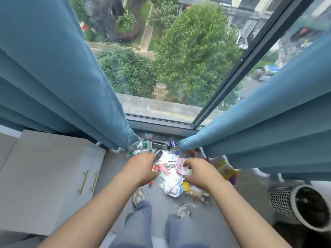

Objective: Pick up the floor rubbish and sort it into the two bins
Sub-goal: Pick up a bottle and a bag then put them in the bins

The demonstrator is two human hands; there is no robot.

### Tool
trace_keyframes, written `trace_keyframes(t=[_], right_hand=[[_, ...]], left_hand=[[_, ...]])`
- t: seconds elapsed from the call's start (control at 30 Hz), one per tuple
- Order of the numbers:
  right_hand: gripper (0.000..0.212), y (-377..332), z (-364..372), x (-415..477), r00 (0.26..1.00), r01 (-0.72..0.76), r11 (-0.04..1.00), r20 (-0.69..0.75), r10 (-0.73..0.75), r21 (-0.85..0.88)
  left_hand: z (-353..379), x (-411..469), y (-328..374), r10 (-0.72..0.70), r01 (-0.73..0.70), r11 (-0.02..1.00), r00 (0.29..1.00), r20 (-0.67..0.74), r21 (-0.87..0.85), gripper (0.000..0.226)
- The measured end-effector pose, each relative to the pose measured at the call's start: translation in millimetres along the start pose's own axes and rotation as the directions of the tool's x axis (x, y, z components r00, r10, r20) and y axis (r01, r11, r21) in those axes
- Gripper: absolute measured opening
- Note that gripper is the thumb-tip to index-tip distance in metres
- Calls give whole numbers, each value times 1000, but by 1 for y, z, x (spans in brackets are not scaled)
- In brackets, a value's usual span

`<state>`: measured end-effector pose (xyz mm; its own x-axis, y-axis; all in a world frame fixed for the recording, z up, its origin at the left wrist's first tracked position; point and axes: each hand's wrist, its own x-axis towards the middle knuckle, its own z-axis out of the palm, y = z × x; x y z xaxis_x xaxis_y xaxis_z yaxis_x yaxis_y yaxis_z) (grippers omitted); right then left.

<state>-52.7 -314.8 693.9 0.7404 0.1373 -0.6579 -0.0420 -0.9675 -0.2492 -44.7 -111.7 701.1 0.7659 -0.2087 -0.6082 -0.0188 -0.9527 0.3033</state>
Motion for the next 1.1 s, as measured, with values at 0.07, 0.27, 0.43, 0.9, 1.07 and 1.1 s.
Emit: trace_keyframes(t=[0.07, 0.27, 0.43, 0.9, 1.07, 1.1], right_hand=[[47, 1, 8, 1, 999, -39, 999, 14, 38, 21], [46, 18, 37, 22, 996, -93, 993, 19, 91, 74], [45, 43, 73, 58, 993, -117, 988, 18, 115, 102], [47, 111, 222, 161, 968, -249, 951, 19, 250, 181], [43, 126, 291, 204, 959, -283, 939, 49, 279, 194], [44, 128, 303, 211, 957, -291, 936, 58, 285, 199]], left_hand=[[7, 7, -3, 22, -22, 1000, 999, 25, 12, 36], [46, 33, -11, 25, -29, 999, 994, 107, 39, 38], [88, 72, -21, -28, 22, 999, 988, 151, 46, 38], [235, 194, -64, -84, 79, 996, 981, 175, 34, 35], [294, 232, -94, -89, 79, 995, 978, 186, 63, 36], [305, 237, -101, -91, 80, 995, 978, 187, 65, 36]])
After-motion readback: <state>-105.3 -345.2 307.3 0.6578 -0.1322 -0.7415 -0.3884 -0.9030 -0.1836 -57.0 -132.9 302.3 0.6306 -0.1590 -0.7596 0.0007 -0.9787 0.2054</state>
